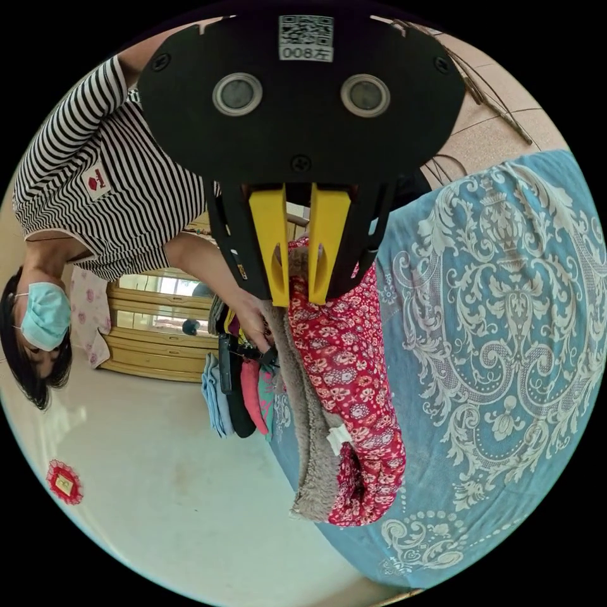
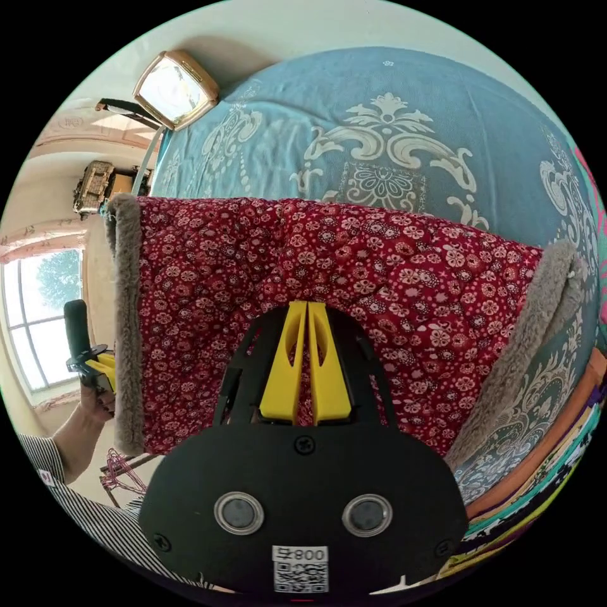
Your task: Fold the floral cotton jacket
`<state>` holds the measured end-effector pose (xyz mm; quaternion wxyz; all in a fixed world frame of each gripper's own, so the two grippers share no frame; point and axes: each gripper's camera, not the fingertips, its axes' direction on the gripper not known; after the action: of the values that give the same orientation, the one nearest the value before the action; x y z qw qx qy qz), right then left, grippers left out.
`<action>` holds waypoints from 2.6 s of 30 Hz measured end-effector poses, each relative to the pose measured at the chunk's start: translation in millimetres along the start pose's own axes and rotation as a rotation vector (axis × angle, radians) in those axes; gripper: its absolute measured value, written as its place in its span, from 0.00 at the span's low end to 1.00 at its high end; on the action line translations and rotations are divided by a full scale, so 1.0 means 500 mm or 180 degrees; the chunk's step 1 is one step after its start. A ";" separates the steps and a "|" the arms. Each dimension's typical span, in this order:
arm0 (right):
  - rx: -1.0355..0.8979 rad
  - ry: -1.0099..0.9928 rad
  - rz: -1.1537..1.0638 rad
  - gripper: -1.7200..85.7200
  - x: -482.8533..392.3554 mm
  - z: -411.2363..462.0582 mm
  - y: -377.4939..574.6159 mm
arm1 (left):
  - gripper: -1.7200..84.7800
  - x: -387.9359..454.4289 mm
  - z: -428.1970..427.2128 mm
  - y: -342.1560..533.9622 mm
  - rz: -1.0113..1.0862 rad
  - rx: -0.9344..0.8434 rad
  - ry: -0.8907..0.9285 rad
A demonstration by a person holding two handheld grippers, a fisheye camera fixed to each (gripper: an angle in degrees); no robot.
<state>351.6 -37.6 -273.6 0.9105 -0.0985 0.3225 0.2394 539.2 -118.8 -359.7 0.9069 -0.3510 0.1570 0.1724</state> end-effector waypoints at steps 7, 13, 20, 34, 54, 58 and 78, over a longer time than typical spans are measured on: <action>0.0400 -0.0451 -0.0166 0.02 0.061 -0.092 0.127 | 0.05 0.108 0.078 -0.055 0.0305 -0.0192 0.0063; -0.0151 -0.1068 0.0046 0.02 0.169 -0.045 0.263 | 0.05 0.222 0.178 -0.126 0.0630 -0.0394 0.0157; 0.1015 -0.2120 0.0654 0.02 0.404 -0.209 0.405 | 0.05 0.370 0.372 -0.223 0.1188 -0.1020 0.0116; 0.1454 -0.2178 0.1736 0.02 0.631 -0.186 0.617 | 0.04 0.542 0.790 -0.363 0.1428 -0.2045 -0.0312; 0.0898 -0.1014 0.0534 0.02 0.442 -0.152 0.554 | 0.06 0.746 0.936 -0.438 0.1972 -0.1956 -0.0658; 0.0967 -0.0924 0.0815 0.02 0.431 -0.148 0.598 | 0.03 0.780 0.850 -0.486 0.2071 -0.1074 -0.1136; 0.1080 -0.0219 0.0653 0.02 0.301 -0.078 0.501 | 0.02 0.735 0.880 -0.504 0.1941 -0.0939 -0.1329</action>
<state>307.2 222.4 -405.6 0.8953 0.0979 0.3353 0.2763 1045.5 84.9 -52.2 0.7663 -0.3723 0.0398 0.5221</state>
